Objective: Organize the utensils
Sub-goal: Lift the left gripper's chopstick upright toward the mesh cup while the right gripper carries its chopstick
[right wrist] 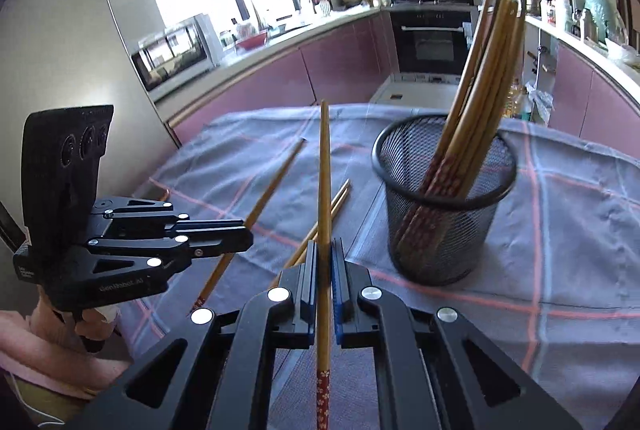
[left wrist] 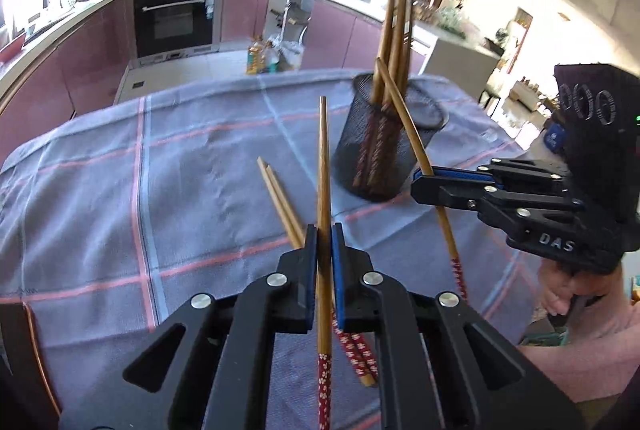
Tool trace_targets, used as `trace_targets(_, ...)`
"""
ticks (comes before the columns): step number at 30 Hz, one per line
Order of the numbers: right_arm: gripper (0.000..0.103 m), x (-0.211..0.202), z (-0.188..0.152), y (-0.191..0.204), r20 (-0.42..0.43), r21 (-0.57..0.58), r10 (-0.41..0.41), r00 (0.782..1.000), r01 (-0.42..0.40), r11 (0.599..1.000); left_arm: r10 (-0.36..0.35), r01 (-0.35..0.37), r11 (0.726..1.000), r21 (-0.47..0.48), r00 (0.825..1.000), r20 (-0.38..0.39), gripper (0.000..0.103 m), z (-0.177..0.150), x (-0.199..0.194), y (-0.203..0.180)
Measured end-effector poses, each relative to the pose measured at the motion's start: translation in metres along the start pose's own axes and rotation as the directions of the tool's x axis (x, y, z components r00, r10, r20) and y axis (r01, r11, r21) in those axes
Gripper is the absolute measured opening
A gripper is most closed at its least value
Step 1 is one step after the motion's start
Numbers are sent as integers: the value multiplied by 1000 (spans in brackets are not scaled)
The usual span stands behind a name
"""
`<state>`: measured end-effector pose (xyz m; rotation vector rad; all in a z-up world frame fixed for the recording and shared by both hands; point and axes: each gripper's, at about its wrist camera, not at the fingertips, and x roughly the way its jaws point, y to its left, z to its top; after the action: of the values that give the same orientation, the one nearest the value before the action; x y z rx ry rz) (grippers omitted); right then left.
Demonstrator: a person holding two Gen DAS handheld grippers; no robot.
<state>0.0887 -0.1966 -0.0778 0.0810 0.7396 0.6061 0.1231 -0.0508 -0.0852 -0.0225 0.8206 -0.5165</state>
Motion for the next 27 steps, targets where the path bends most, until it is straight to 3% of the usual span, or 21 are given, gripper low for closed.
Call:
trace_targets(11,6,-44,19,-18,129,19,-1,992,-2,1000,-111,105,993,51,985,132,8,34,-49,-19)
trace_targets(20,6,-62,41,-26,195,-6,-15,981,16,1000,-122,110,992,69,969,214,8,63,-65,-32)
trace_targets(27,6,-75,55,-26,227,-33,-21,974,29,999,-107,90,992,83,967,230,8,80,-63,-44)
